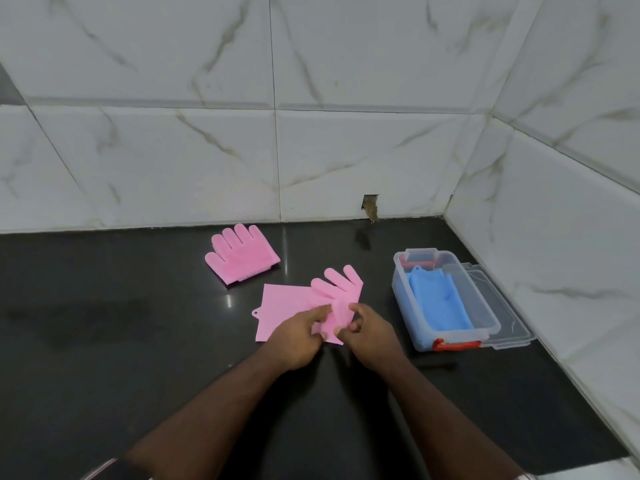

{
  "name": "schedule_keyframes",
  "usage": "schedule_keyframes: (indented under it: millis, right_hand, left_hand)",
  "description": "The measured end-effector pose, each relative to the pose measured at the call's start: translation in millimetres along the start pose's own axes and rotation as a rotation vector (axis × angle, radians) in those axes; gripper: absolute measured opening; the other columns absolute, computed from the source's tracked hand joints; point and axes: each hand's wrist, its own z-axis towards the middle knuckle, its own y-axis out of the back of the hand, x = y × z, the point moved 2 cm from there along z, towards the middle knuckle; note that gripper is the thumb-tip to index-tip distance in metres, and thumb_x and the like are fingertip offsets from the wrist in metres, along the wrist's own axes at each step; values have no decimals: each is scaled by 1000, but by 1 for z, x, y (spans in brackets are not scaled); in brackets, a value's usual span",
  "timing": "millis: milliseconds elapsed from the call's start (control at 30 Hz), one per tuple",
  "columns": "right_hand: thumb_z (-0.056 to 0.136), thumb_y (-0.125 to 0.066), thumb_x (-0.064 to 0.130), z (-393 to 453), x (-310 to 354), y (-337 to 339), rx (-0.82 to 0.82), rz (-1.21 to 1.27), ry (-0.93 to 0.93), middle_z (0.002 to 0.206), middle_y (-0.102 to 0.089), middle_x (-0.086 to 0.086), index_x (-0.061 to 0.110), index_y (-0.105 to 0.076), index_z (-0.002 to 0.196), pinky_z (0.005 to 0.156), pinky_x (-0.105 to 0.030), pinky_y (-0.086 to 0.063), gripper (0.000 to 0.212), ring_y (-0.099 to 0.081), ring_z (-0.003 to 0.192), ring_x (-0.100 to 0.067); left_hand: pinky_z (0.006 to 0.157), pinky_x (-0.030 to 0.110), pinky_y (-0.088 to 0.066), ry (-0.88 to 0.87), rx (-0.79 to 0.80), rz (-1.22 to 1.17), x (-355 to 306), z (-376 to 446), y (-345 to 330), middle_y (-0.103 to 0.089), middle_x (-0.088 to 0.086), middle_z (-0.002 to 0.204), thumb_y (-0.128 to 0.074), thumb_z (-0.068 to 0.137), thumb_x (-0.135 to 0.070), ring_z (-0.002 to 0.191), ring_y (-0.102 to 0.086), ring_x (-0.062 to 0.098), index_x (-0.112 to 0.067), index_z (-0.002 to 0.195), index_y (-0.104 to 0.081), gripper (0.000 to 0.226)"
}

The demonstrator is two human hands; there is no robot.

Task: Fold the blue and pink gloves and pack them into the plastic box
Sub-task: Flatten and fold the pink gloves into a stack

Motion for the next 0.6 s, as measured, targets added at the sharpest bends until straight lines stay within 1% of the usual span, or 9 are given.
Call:
schedule_keyframes:
  millis: [67,133,167,233,267,333,433,500,600]
  right_hand:
    - [86,-70,32,-1,-2,-1,-85,-94,65,118,-65,2,20,-55,130,87,-26,-47,48,-61,104,-13]
    - [90,-65,31,1,-12,1,-170,-96,-36,124,-64,-2,18,-52,134,91,-31,-49,47,-62,110,-18]
    - [93,-61,28,1,-18,3,-201,-21,-147,121,-65,-4,16,-50,135,88,-32,-53,45,-66,104,-20]
    - [97,-55,28,-1,-28,6,-211,202,-367,100,-70,-8,13,-52,131,66,-30,-57,37,-70,75,-17]
    - [99,-52,31,-2,-30,8,-191,299,-434,89,-70,-9,11,-54,125,57,-27,-54,32,-66,62,-15]
    - [100,-50,38,-4,-32,11,-150,363,-488,80,-70,-9,9,-57,116,52,-25,-52,34,-62,54,-14]
    - [94,-60,40,-6,-28,12,-131,58,-355,103,-67,-5,15,-55,122,74,-28,-56,38,-68,80,-14]
    - [89,-65,42,-8,-23,9,-147,-231,-160,130,-53,-2,23,-47,136,86,-30,-50,54,-61,108,-17]
    - [89,-62,47,-13,-15,5,-175,-536,120,140,-39,-3,29,-48,138,94,-33,-48,54,-47,122,-20]
  left_hand:
    - [106,37,-42,-120,67,216,-3,-6,-6,-46,-23,149,-46,91,-14,127,-51,19,-50,146,-40,66]
    - [101,45,-44,-119,115,399,-3,-11,-12,-33,-31,154,-41,90,-15,121,-47,26,-60,145,-29,72]
    - [101,46,-43,-107,124,434,-4,-13,-14,-31,-31,155,-42,92,-16,120,-45,27,-59,146,-27,71]
    - [106,46,-40,-90,77,397,-1,-14,-15,-37,-24,155,-48,93,-21,128,-44,26,-50,148,-35,63]
    - [109,43,-39,-77,34,347,3,-13,-14,-43,-17,153,-52,92,-21,132,-45,23,-42,146,-43,59]
    - [111,34,-38,-44,-16,299,11,-11,-12,-50,-6,146,-56,92,-20,135,-46,18,-27,142,-54,50]
    - [109,30,-40,-21,-23,315,13,-11,-12,-50,-2,141,-58,94,-23,132,-48,17,-22,139,-57,45]
    - [104,35,-44,-30,-29,343,9,-11,-13,-51,-1,136,-57,95,-25,126,-52,20,-25,141,-56,46]
    - [95,39,-49,-27,-31,406,6,-13,-14,-51,1,128,-54,96,-27,118,-55,23,-29,141,-54,46]
